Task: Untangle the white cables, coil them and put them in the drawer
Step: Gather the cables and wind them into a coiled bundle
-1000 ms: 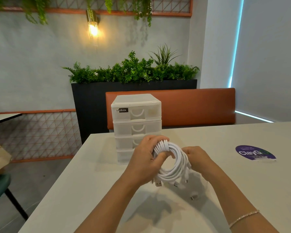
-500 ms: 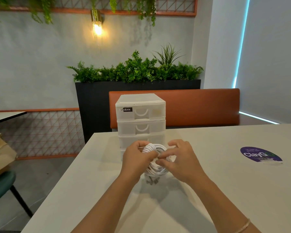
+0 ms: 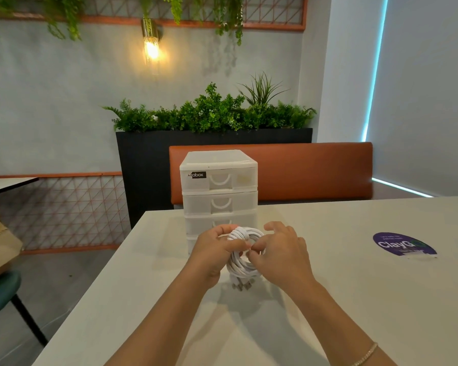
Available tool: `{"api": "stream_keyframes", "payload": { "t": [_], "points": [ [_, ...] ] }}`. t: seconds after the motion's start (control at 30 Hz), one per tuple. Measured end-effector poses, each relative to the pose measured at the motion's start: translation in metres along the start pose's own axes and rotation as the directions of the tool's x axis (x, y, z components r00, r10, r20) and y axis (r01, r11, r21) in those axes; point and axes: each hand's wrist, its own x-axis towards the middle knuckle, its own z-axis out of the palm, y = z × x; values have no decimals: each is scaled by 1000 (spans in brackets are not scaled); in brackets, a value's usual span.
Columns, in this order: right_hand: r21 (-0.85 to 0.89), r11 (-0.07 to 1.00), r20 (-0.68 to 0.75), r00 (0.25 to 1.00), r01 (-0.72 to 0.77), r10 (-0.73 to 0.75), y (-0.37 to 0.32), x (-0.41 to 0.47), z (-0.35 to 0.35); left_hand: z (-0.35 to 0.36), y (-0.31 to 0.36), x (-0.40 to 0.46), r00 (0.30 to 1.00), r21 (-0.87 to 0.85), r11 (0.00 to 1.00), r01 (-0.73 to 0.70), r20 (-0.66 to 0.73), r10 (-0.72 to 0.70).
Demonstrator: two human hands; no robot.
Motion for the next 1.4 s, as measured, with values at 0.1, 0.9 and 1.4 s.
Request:
{"api": "stream_keyframes", "payload": {
  "t": [0.1, 0.9, 1.4],
  "points": [
    [190, 981, 12, 999, -46, 45, 4, 2, -3, -2, 0, 0, 997, 14, 999, -52, 49, 51],
    [757, 637, 177, 984, -148, 19, 26, 5, -14, -17, -7, 6, 915, 682, 653, -329, 59, 400],
    [405, 860, -524, 850, 311, -61, 38, 10, -9, -4, -1, -1, 879, 704, 532, -471, 321, 353]
  ]
}}
